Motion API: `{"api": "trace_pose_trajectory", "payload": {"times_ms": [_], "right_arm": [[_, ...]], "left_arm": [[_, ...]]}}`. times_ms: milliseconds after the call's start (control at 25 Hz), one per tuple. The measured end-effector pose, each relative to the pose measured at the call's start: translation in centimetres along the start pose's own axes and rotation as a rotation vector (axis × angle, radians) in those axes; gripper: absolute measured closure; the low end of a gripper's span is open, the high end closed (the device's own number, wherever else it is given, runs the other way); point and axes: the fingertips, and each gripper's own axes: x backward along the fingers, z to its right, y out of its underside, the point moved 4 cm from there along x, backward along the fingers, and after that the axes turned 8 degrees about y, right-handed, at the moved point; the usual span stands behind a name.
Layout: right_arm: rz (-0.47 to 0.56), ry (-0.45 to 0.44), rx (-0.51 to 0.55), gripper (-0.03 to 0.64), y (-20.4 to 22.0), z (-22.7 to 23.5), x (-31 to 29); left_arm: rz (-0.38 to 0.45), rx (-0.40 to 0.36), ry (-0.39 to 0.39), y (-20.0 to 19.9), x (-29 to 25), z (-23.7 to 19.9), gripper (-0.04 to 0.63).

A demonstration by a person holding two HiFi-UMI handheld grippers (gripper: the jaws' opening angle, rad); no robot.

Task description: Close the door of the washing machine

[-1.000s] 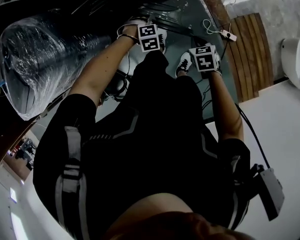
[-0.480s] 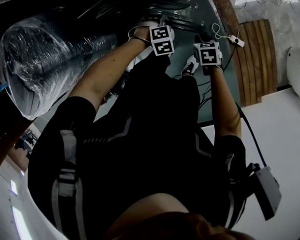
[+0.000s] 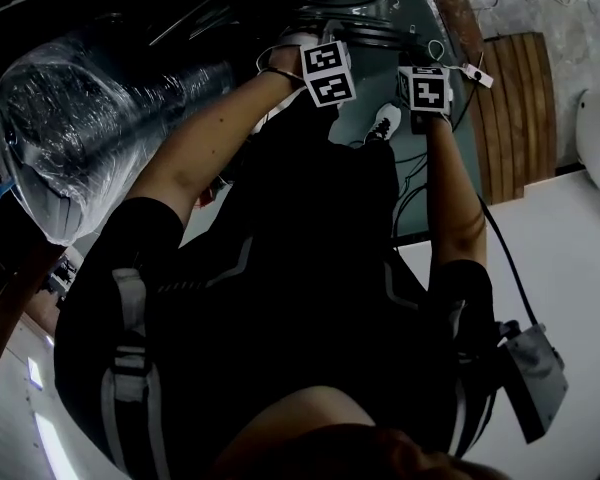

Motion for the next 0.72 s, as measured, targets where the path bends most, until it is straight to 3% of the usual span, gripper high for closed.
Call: {"api": "trace_pose_trajectory", "payload": {"times_ms": [560, 720], "right_arm": [[-0.013, 0.043, -0.074, 0.571, -4.3, 0.4, -4.2], [-0.046, 0.080, -0.151, 0.574, -5.4, 0.7, -4.6]], "left_arm": [[0.023, 0.098, 0.003, -0.5, 0.1, -4.7, 0.462], [0.044, 0.106, 0.009, -0.4, 0.3, -6.0, 0.465]]}}
